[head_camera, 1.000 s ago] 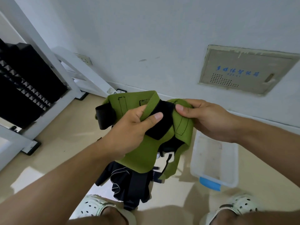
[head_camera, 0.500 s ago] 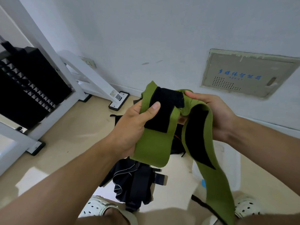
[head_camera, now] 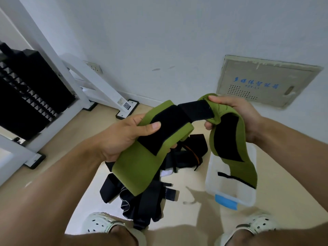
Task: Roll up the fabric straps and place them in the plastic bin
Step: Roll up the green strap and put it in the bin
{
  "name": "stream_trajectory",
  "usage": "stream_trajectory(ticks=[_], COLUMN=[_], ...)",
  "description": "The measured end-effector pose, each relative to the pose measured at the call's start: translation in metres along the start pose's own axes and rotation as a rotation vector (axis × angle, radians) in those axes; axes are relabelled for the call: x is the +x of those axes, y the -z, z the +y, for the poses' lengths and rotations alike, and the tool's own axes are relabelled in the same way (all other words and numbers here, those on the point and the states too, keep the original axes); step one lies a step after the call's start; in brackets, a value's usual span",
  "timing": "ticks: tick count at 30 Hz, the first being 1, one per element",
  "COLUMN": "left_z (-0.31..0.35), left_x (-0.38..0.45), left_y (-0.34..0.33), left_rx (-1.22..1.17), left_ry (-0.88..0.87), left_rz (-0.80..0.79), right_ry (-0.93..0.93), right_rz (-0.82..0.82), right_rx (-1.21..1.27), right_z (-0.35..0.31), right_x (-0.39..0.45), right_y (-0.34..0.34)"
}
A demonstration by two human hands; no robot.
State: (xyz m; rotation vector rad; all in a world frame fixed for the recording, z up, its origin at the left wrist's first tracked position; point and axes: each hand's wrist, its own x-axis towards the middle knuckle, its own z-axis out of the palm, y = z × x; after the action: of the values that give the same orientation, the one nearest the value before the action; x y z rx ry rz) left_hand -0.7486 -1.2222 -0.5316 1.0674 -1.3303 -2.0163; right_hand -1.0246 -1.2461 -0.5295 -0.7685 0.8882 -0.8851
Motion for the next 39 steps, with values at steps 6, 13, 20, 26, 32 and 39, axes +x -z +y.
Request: stream_trajectory(ticks=[6, 13, 20, 26, 32, 39], left_z=[0.006, -0.013, -0.034, -0.032, -0.034, -0.039], left_x=[-0.009, -0.006, 0.016, 0.026, 0.031, 0.016], left_y=[0.015, 0.011, -0.017, 0.001, 0.021, 0.031], left_rx=[0.085, 0.265, 0.403, 0.812, 1.203, 0.687], left_ry=[0.059, 0.111, -0.053, 0.011, 0.047, 0.094], left_rz=[-0.012, 0.116, 0.158, 0.39, 0.595, 0.889], right_ry=[-0.036, 0.076, 0.229, 0.172, 0.175, 0.386], right_rz=[-0.023, -0.067, -0.235, -0.126, -0.087, 0.427], right_rx=[-0.095, -0.363, -0.856, -1.104, -1.212, -1.062], right_z=[-0.002, 0.004, 0.016, 0.009, -0.004, 0.007], right_x=[0.0, 0.001, -0.01, -0.007, -0.007, -0.01], right_y=[0.006, 0.008, -0.021, 0.003, 0.011, 0.028])
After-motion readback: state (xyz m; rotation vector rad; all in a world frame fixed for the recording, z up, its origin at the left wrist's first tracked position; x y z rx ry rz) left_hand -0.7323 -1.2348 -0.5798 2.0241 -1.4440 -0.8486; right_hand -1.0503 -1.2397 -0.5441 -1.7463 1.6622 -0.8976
